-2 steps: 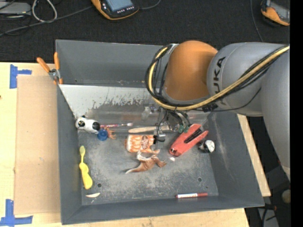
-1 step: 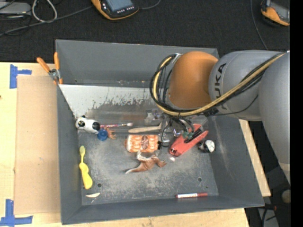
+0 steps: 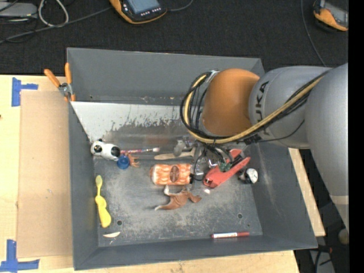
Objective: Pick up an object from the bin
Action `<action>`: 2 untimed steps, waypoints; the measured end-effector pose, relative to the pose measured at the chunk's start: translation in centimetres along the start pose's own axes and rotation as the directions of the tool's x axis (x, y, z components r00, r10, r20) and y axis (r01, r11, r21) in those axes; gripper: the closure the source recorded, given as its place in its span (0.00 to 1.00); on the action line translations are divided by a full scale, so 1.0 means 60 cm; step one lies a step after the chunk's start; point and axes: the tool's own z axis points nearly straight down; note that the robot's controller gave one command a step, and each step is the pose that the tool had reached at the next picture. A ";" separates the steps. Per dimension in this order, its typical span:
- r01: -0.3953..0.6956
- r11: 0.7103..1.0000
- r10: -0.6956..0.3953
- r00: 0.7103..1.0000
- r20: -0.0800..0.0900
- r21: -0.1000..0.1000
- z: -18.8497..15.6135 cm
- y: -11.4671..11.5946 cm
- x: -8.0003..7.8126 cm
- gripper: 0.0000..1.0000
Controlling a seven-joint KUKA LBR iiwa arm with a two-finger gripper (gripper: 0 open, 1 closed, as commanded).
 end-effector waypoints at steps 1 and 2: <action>0.014 1.000 -0.013 1.000 0.005 0.000 0.006 0.012 -0.014 1.00; 0.013 1.000 -0.013 1.000 0.005 0.000 0.006 0.012 -0.014 1.00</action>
Offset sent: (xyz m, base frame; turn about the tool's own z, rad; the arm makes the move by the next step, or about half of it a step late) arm 0.0000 0.0000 0.0000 0.0000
